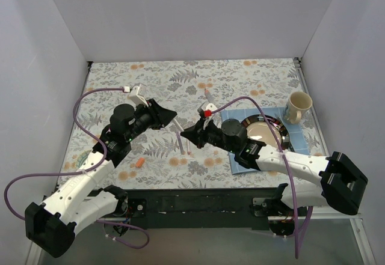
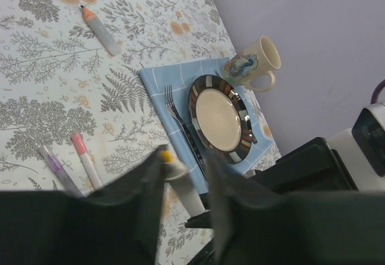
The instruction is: Insert the pens into the pen caps
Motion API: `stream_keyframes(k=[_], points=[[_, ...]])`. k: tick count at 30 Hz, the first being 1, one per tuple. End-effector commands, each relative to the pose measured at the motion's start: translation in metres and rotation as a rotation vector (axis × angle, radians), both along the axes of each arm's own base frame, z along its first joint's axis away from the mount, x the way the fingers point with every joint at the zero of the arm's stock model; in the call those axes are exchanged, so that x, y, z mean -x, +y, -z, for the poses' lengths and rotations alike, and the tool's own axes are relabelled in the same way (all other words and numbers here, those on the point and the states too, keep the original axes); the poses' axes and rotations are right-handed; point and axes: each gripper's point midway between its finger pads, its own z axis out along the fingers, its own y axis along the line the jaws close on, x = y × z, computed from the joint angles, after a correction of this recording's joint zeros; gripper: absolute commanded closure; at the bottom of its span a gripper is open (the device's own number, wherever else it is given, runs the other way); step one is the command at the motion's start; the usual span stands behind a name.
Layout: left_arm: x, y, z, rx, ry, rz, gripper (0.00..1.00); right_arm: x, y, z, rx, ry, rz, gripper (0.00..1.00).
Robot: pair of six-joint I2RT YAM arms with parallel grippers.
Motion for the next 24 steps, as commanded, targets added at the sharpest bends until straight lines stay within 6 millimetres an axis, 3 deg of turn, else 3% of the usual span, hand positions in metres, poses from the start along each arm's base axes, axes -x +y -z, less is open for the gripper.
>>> stream_keyframes(k=[1,3,4,5,8,14,20,24], points=[[0.002,-0.002,-0.006,0.012,-0.018,0.014,0.86,0.002,0.007,-0.040,-0.104,-0.037,-0.013,0.99],[0.004,-0.003,-0.010,0.023,-0.027,0.029,1.00,0.009,0.011,-0.044,-0.103,-0.053,-0.064,0.94],[0.008,-0.007,-0.013,0.031,-0.033,0.064,1.00,0.018,0.014,-0.045,-0.101,-0.053,-0.115,0.86],[0.010,-0.010,-0.014,0.029,-0.034,0.085,1.00,0.017,0.015,-0.045,-0.075,-0.057,-0.122,0.70],[0.020,-0.019,-0.018,0.033,-0.035,0.165,1.00,0.019,0.015,-0.050,-0.055,-0.061,-0.137,0.57],[0.029,-0.025,-0.024,0.057,-0.040,0.227,1.00,0.020,0.018,-0.061,-0.051,-0.047,-0.167,0.57],[0.031,-0.028,-0.026,0.060,-0.045,0.255,1.00,0.028,0.026,-0.043,-0.014,0.012,-0.225,0.69],[0.031,-0.029,-0.025,0.057,-0.039,0.263,1.00,0.030,0.028,-0.037,-0.009,0.044,-0.237,0.69]])
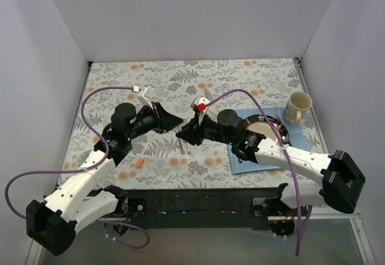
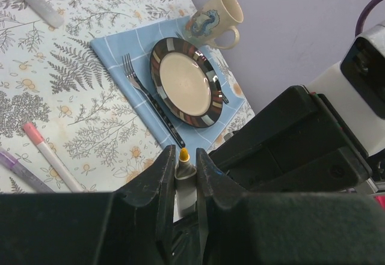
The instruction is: Insert the pens into the pen caps
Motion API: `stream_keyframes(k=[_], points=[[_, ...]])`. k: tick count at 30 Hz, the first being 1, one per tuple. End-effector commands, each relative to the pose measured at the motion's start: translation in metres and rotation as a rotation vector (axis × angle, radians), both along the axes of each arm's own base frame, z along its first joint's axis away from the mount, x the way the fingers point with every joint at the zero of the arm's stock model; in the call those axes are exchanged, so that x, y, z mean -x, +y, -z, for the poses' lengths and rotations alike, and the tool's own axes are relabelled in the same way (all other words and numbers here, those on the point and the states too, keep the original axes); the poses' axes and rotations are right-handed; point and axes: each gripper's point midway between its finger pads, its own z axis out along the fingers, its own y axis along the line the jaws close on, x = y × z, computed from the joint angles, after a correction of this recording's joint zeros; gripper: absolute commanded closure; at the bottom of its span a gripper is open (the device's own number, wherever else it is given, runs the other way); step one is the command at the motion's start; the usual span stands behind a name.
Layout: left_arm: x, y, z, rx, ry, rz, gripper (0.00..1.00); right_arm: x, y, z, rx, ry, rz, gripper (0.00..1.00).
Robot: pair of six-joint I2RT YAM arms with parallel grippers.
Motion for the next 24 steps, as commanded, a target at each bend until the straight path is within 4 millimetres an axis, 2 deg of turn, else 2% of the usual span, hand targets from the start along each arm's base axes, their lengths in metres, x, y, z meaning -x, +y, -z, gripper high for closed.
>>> stream_keyframes(k=[1,13,14,16,17,19,20,21,24], points=[[0.003,-0.005,-0.023,0.034,-0.048,0.040,1.00,0.017,0.013,-0.016,-0.046,0.022,-0.094,0.69],[0.000,-0.003,-0.033,0.072,-0.072,0.010,1.00,0.021,0.021,-0.007,-0.037,0.149,-0.108,0.66],[0.000,-0.003,-0.032,0.073,-0.070,0.009,1.00,0.022,0.022,-0.006,-0.035,0.148,-0.111,0.73],[0.000,-0.003,-0.032,0.074,-0.072,0.009,1.00,0.020,0.020,-0.005,-0.045,0.141,-0.095,0.97],[0.000,-0.003,-0.031,0.070,-0.073,0.010,1.00,0.020,0.017,-0.013,-0.071,0.125,-0.088,0.99],[0.000,-0.002,-0.030,0.056,-0.085,0.010,0.99,0.019,0.012,-0.010,-0.085,0.113,-0.065,0.99],[-0.001,-0.001,-0.031,0.045,-0.095,0.006,0.91,0.018,0.008,-0.018,-0.106,0.094,-0.053,0.99],[-0.005,0.004,-0.032,0.020,-0.091,-0.028,0.62,0.013,0.005,-0.019,-0.110,0.086,-0.015,0.99],[-0.012,0.013,-0.030,-0.087,-0.151,-0.064,0.21,0.000,-0.010,-0.016,-0.103,0.079,0.072,0.99]])
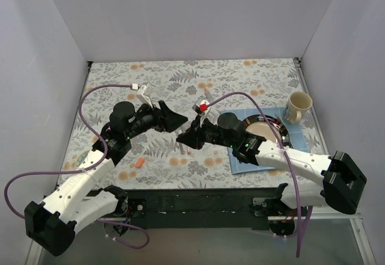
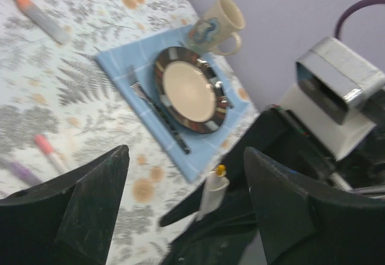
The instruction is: Insert the pens into the pen caps
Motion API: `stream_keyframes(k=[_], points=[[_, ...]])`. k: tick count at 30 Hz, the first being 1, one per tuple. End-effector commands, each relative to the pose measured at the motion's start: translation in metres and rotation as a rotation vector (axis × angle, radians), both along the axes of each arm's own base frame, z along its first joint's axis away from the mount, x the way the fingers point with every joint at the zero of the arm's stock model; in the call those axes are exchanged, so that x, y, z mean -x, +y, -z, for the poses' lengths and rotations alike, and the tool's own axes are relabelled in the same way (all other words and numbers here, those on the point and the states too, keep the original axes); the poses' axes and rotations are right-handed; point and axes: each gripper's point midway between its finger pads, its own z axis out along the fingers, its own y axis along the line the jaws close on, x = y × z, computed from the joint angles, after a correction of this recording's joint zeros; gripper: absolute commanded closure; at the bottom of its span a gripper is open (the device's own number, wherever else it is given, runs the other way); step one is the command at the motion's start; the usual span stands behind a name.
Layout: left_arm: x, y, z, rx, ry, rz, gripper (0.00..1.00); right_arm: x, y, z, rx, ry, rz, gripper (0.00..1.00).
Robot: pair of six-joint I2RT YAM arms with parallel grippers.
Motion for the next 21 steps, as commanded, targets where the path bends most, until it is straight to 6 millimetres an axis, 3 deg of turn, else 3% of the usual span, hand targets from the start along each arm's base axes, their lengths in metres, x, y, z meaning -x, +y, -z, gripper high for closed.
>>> stream_keyframes(k=[1,3,4,6,8,9,10,11,13,14,16,21], points=[[-0.015,0.016,-0.032,-0.100,-0.145,-0.080,0.18,-0.014,-0.016,-0.028,-0.075,-0.069,0.099,0.99],[-0.025,0.027,-0.029,-0.225,-0.201,-0.115,0.16,-0.026,-0.032,-0.021,-0.065,-0.044,0.163,0.99],[-0.029,0.031,-0.040,-0.254,-0.248,-0.126,0.16,-0.030,-0.039,-0.018,-0.061,-0.036,0.187,0.99],[-0.038,0.037,-0.029,-0.412,-0.352,-0.092,0.17,-0.036,-0.060,-0.014,-0.057,-0.035,0.253,0.99],[-0.050,0.043,-0.028,-0.536,-0.428,-0.082,0.21,-0.035,-0.076,-0.026,-0.086,-0.063,0.284,0.99],[-0.065,0.049,-0.008,-0.666,-0.438,-0.069,0.25,-0.036,-0.085,-0.022,-0.066,-0.069,0.305,0.99],[-0.078,0.061,-0.002,-0.754,-0.440,-0.114,0.33,-0.035,-0.089,-0.025,-0.066,-0.081,0.312,0.99],[-0.088,0.067,0.004,-0.821,-0.446,-0.117,0.34,-0.029,-0.096,-0.038,-0.093,-0.107,0.312,0.99],[-0.102,0.075,0.042,-1.009,-0.445,-0.019,0.32,-0.022,-0.103,-0.039,-0.093,-0.118,0.305,0.99],[-0.105,0.078,0.054,-1.073,-0.447,0.023,0.26,-0.017,-0.109,-0.051,-0.126,-0.141,0.304,0.99],[-0.108,0.087,0.088,-1.209,-0.451,0.167,0.25,-0.010,-0.114,-0.048,-0.140,-0.144,0.294,0.99],[-0.116,0.112,0.129,-1.240,-0.472,0.370,0.28,-0.003,-0.125,-0.049,-0.155,-0.173,0.302,0.99]])
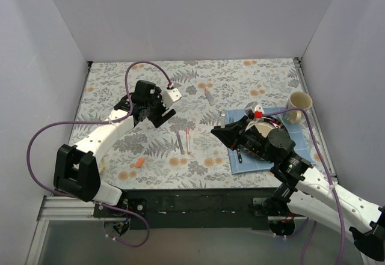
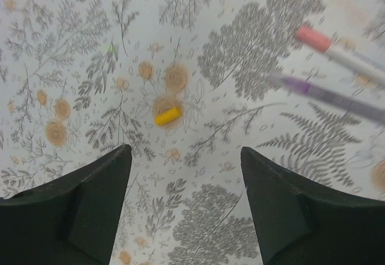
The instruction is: Insert the pens into the pen caps
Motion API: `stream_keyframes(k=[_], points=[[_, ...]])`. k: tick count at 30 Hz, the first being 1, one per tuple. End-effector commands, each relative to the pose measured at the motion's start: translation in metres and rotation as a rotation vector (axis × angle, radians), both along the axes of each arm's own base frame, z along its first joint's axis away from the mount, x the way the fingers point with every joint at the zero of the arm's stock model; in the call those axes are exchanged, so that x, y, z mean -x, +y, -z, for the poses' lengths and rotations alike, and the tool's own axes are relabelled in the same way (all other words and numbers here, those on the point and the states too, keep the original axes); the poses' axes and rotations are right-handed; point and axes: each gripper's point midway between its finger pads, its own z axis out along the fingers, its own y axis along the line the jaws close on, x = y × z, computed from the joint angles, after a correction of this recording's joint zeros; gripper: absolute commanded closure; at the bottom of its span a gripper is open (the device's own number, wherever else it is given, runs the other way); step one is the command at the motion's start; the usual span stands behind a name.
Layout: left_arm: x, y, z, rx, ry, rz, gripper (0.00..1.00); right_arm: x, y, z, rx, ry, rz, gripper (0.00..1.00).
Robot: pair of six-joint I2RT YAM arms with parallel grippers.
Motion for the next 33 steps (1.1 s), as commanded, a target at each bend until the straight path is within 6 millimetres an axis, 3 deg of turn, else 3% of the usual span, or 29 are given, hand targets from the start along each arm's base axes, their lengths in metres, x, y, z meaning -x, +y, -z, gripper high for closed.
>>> stream_keyframes(k=[1,6,13,16,22,33], points=[[-0.004,0.042,0.018,-0.164,-0.017,0.179,0.28,0.000,-0.006,0.006,0.020,-0.023,0.021,0.99],[-0.015,0.059,0.055,-0.265,0.018,0.241,0.28,-0.002,-0.011,0.006,0.028,-0.051,0.041,0.99],[-0.022,0.061,0.102,-0.279,0.134,0.302,0.30,-0.004,-0.013,0.000,0.031,-0.083,0.051,0.99],[-0.033,0.067,0.111,-0.319,0.125,0.313,0.30,-0.004,-0.013,-0.001,0.031,-0.097,0.053,0.99],[-0.057,0.058,0.096,-0.299,0.037,0.338,0.30,-0.006,-0.013,-0.005,0.034,-0.119,0.056,0.99],[-0.070,0.050,0.115,-0.263,0.129,0.410,0.31,-0.013,-0.014,0.001,0.051,-0.129,0.089,0.99]])
